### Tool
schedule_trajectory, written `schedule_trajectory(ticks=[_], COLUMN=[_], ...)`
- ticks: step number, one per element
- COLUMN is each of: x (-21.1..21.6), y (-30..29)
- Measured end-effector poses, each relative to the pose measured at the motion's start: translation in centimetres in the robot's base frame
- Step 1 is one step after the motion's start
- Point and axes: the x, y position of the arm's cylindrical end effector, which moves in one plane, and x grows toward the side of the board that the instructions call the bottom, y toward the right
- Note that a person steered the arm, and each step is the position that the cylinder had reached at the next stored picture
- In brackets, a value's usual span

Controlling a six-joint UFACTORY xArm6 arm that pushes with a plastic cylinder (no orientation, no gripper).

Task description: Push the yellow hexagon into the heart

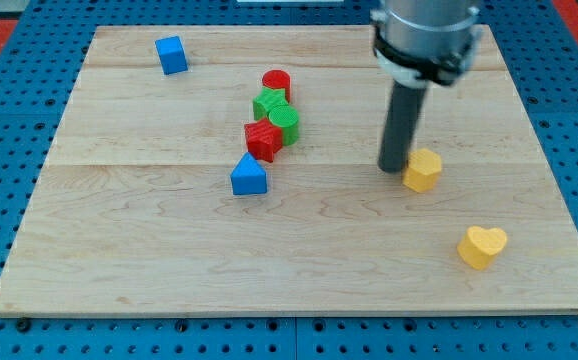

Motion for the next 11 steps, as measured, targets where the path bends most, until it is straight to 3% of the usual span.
schedule_trajectory(ticks=[2,3,4,5,6,7,8,10,11], x=[-5.8,1.2,4.5,2.1,0.6,8.2,14.9,12.6,12.3], y=[2.1,4.3,4.5,3.1,7.5,15.8,14.2,3.7,4.9])
